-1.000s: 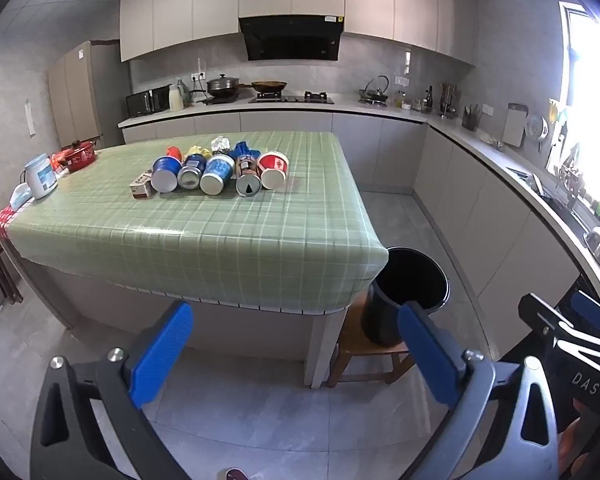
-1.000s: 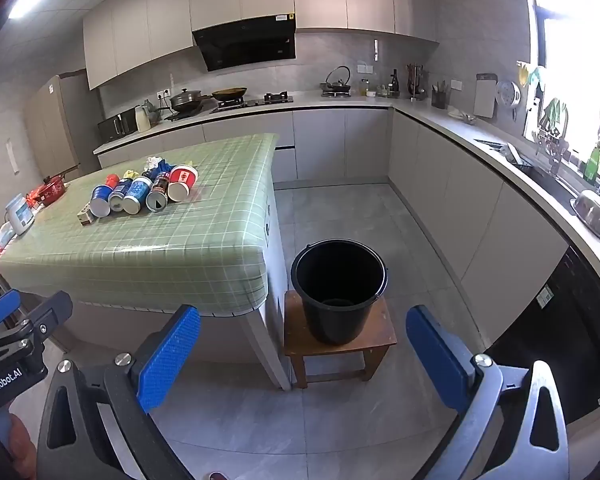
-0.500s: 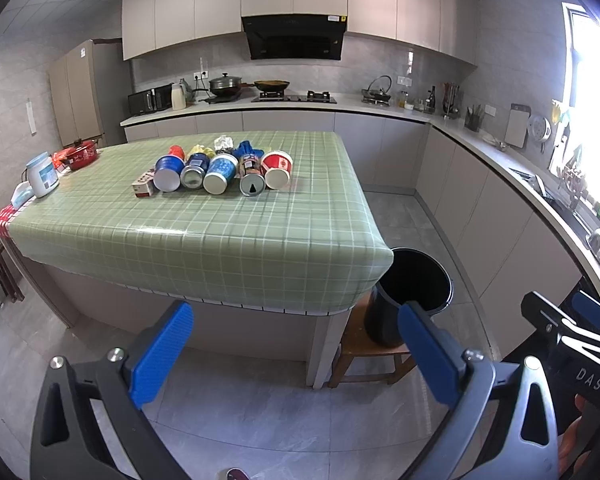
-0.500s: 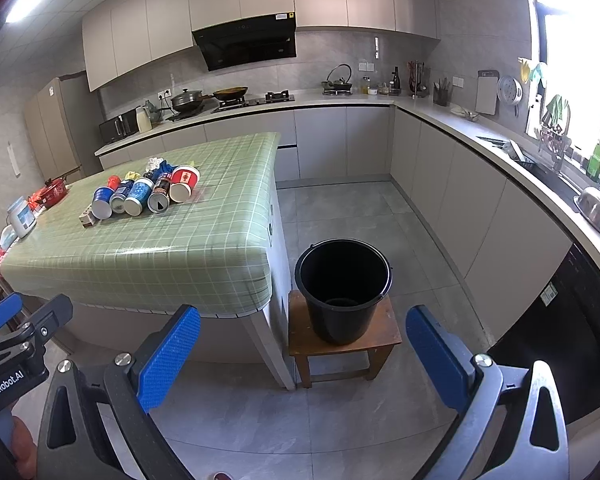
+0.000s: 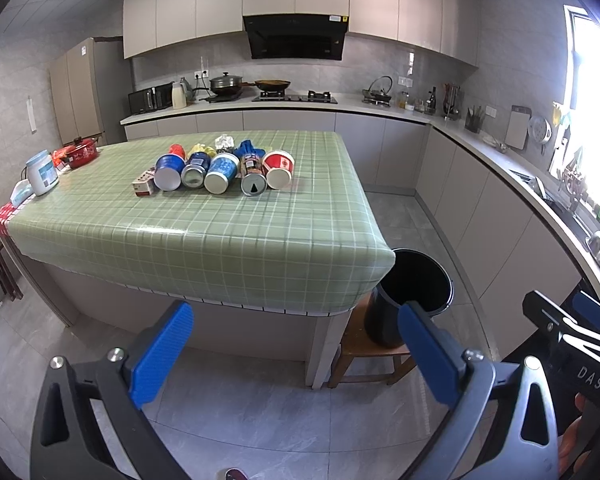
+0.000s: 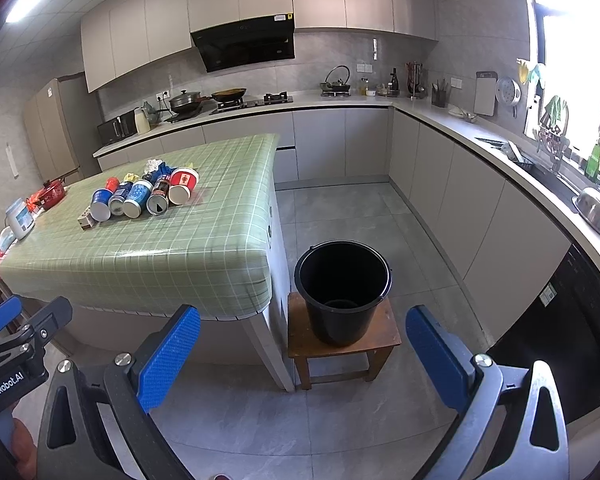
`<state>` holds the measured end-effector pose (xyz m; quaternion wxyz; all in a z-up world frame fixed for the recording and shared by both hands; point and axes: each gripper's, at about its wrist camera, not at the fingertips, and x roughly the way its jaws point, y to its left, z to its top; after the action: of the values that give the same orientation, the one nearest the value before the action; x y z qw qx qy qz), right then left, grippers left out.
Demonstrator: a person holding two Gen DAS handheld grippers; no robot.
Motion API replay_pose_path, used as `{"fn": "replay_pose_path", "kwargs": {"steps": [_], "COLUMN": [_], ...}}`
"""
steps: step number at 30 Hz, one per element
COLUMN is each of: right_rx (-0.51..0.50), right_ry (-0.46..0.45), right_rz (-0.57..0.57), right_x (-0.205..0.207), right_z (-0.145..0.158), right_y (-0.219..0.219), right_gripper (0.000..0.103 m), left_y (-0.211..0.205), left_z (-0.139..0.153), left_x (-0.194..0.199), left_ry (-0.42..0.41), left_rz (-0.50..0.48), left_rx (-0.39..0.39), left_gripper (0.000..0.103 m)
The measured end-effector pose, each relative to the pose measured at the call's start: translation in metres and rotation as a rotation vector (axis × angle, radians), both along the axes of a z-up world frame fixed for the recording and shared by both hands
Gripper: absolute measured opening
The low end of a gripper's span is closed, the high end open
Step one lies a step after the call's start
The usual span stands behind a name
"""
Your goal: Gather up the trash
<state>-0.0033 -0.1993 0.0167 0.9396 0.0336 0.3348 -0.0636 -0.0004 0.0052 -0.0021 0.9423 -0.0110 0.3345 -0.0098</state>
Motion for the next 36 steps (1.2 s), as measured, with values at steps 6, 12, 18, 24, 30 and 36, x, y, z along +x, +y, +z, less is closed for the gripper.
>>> {"fn": "replay_pose_path", "kwargs": {"steps": [6,12,18,24,30,36], "right_rx": [-0.001,-0.003,-0.008,-0.010,-0.011,-0.010], "right_ry": [0.000,-0.003,-0.004,-0.009,-0.007,-0.005], "right_rz": [0.004,0.007,0.010,0.014,0.014,0.014], "right_x": [-0.002,-0.003,-0.004,-0.005,-0.005,-0.004], "right_z": [0.002,0.004,0.005,0.008,0.008,0.010], "right_y": [0.003,0.007,0.009,0.013,0.015,0.016], "right_gripper": [0.103,0.103,0.103,0.103,0.103,0.103], "left_y": [0.003,0.010,0.012,0.018,0.020,0.020], "left_z": [0.001,0.002,0.003,0.005,0.006,0.006], "left_x": [0.001,0.002,0.001,-0.003,-0.003,-0.003], "left_ry": [-0.001,-0.007,-0.011,-0.024,-0.024,-0.023], "left_rz": [0.000,0.003,0.001,0.000,-0.002,-0.001], "left_rx": [-0.003,-0.009,-0.008,-0.010,-0.008,-0.008], "left_gripper": [0.103,0.103,0.103,0.103,0.103,0.103]}}
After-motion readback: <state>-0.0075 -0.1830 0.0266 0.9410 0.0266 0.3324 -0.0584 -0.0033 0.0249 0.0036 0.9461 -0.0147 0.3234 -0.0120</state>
